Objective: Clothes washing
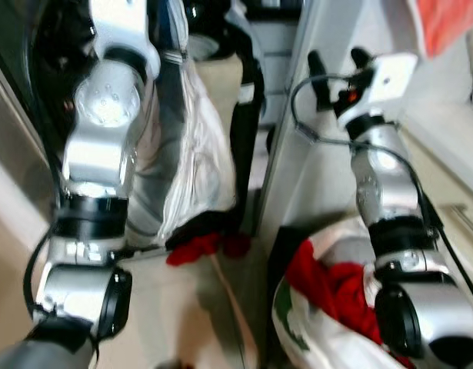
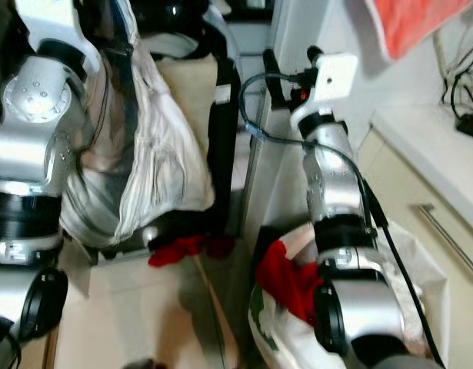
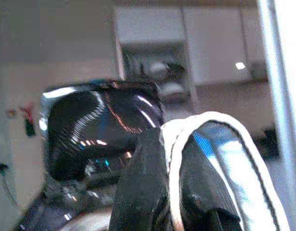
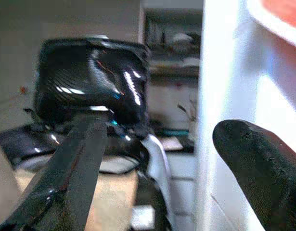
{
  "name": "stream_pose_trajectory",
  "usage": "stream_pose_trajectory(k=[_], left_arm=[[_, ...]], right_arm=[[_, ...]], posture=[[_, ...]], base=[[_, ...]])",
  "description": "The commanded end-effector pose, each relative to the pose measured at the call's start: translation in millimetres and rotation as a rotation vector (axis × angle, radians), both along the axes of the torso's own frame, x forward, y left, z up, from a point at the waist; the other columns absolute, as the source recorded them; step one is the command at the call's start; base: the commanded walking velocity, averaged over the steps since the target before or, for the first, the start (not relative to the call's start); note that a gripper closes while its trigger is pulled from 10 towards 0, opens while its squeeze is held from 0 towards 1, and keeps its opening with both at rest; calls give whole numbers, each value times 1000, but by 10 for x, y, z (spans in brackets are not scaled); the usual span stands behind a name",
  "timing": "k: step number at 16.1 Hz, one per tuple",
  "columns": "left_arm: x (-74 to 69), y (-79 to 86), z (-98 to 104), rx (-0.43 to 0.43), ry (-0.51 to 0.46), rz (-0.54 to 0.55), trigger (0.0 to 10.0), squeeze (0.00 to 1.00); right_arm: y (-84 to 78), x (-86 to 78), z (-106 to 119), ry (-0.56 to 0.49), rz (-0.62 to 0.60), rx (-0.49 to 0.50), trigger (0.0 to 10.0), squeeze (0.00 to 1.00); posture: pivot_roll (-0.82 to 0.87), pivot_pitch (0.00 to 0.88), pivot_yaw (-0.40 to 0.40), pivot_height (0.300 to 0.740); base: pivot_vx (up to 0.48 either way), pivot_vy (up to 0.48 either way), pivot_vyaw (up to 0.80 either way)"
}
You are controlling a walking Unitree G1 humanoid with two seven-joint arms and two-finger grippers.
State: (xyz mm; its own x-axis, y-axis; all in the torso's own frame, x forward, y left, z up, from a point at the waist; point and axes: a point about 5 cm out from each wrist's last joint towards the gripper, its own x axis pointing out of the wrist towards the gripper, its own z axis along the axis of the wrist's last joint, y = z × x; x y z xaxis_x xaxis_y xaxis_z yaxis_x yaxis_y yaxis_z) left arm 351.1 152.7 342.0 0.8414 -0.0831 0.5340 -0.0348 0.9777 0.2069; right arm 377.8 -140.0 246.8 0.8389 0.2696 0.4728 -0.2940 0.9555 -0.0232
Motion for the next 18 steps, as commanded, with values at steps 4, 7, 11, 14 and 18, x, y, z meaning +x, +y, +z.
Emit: stream_pose_trajectory(k=[4,7,11,14,18], left_arm=[[-51,70,25,-22,-23,31,0,0],[-2,35,-39,42,15,35,0,0],[109,-103,-54,211,57,5,0,0],[138,-148,-138,227,84,0,0,0],[188,-123,-230,237,116,3,0,0]], right_arm=[[173,-1,-21,25,77,-3,10000,153],[178,9,-117,73,67,5,10000,51],[237,-23,-178,76,80,0,10000,39],[264,-45,-208,80,82,7,10000,39],[258,-77,-289,99,84,6,10000,39]], posture=[[17,0,-64,740],[25,0,-74,740],[22,0,-59,740],[12,0,-45,740],[11,0,-42,740]], base=[[307,368,481],[388,213,208],[414,-159,0],[0,-437,0],[0,-450,0]])
